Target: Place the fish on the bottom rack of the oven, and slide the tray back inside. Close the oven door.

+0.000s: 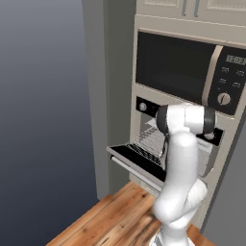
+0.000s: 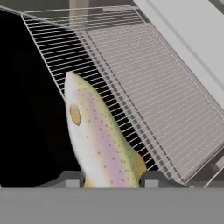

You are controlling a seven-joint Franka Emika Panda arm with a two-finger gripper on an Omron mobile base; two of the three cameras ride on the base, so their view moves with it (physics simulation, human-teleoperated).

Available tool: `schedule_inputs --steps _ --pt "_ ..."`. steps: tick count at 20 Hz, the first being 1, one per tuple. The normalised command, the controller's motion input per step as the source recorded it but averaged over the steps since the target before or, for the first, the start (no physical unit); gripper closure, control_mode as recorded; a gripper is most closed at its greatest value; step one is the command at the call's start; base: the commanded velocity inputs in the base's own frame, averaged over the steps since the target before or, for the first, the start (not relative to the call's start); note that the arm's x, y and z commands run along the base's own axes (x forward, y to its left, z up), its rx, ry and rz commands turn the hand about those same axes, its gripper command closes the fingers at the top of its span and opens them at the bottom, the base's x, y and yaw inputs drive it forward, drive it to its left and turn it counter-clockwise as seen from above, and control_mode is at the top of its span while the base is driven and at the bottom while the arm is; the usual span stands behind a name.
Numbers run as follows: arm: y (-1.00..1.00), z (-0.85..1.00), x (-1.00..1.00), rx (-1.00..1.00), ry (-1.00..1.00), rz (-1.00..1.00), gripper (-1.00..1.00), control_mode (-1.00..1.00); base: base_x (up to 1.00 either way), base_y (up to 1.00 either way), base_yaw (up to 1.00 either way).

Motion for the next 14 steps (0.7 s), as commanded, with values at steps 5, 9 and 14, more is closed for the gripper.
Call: schedule_inputs --steps 5,9,14 --pt "-0.53 -0.62 0.07 0.00 -0.09 0.00 1.00 -1.00 0.00 0.00 0.00" --pt "-0.56 -0.44 0.16 0.00 -0.08 0.00 1.00 -1.00 0.00 0.00 0.00" --pt "-0.47 -0.27 0.37 0.02 -0.03 0.00 1.00 -1.00 0.00 0.00 0.00"
